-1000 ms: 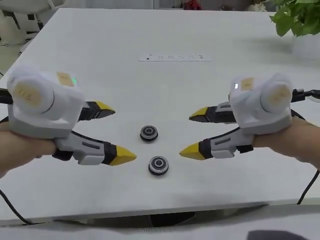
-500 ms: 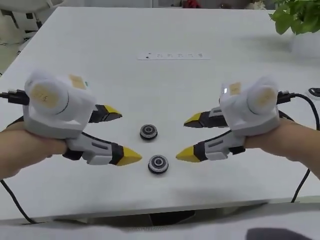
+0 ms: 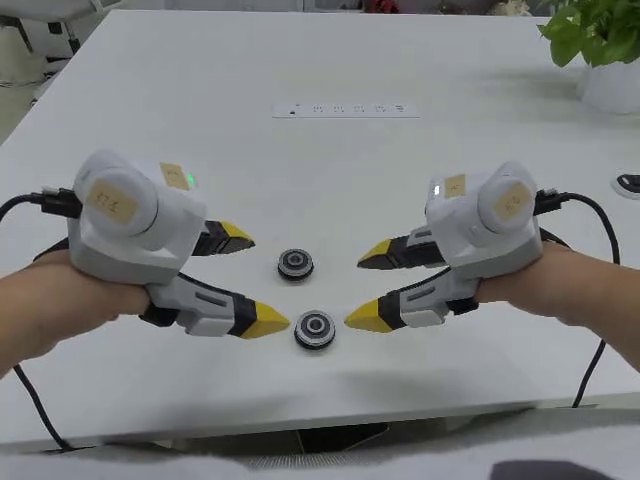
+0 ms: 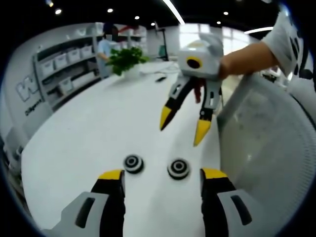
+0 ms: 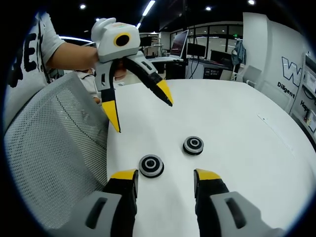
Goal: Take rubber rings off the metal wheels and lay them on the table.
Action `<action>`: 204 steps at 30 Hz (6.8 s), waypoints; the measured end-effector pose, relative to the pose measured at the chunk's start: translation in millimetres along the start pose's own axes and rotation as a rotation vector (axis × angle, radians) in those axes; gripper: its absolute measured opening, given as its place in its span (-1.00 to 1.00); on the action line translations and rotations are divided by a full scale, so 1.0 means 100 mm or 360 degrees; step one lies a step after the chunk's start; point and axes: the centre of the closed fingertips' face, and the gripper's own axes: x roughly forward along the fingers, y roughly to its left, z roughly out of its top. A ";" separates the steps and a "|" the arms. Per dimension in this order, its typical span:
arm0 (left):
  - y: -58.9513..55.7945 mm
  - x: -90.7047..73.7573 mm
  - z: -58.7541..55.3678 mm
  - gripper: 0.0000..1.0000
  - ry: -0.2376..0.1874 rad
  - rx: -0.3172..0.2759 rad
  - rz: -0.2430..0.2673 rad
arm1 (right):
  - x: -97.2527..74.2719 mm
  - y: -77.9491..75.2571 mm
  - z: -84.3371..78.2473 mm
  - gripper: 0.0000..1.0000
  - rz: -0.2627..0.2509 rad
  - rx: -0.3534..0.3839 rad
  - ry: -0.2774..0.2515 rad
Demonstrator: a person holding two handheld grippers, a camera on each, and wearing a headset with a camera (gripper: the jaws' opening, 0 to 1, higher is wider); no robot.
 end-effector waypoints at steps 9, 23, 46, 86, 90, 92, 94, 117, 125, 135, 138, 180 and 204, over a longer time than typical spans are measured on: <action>-0.01 0.10 -0.04 0.17 0.0022 -0.0001 -0.0039 | 0.10 0.00 -0.07 -0.22 0.0041 0.0011 0.0035; -0.03 0.25 -0.07 0.04 0.0028 -0.0014 -0.0096 | 0.23 0.08 -0.15 -0.27 0.0114 -0.0011 0.0086; -0.23 0.48 -0.09 -0.26 0.0041 -0.0041 -0.0232 | 0.33 0.16 -0.24 -0.30 0.0175 -0.0026 0.0126; -0.29 0.64 -0.26 -0.71 0.0104 0.0099 -0.0218 | 0.39 0.20 -0.26 -0.34 0.0191 0.0050 0.0095; -0.27 0.64 -0.26 -0.72 0.0098 0.0096 -0.0211 | 0.41 0.22 -0.25 -0.36 0.0200 0.0077 0.0082; -0.27 0.64 -0.26 -0.72 0.0095 0.0095 -0.0209 | 0.43 0.23 -0.24 -0.36 0.0202 0.0083 0.0077; -0.27 0.64 -0.26 -0.72 0.0090 0.0093 -0.0209 | 0.45 0.25 -0.23 -0.37 0.0203 0.0093 0.0069; -0.29 0.66 -0.25 -0.72 0.0081 0.0104 -0.0196 | 0.49 0.27 -0.22 -0.49 0.0186 0.0136 0.0042; -0.29 0.67 -0.25 -0.72 0.0077 0.0098 -0.0194 | 0.48 0.26 -0.24 -0.52 0.0199 0.0117 0.0048; -0.29 0.67 -0.25 -0.72 0.0073 0.0097 -0.0192 | 0.45 0.26 -0.28 -0.60 0.0216 0.0112 0.0075; -0.29 0.67 -0.25 -0.72 0.0072 0.0098 -0.0191 | 0.45 0.26 -0.28 -0.60 0.0217 0.0114 0.0077; -0.29 0.66 -0.26 -0.72 0.0066 0.0106 -0.0184 | 0.45 0.27 -0.23 -0.56 0.0213 0.0096 0.0045; -0.28 0.65 -0.27 -0.73 0.0068 0.0109 -0.0177 | 0.42 0.26 -0.29 -0.74 0.0217 0.0104 0.0100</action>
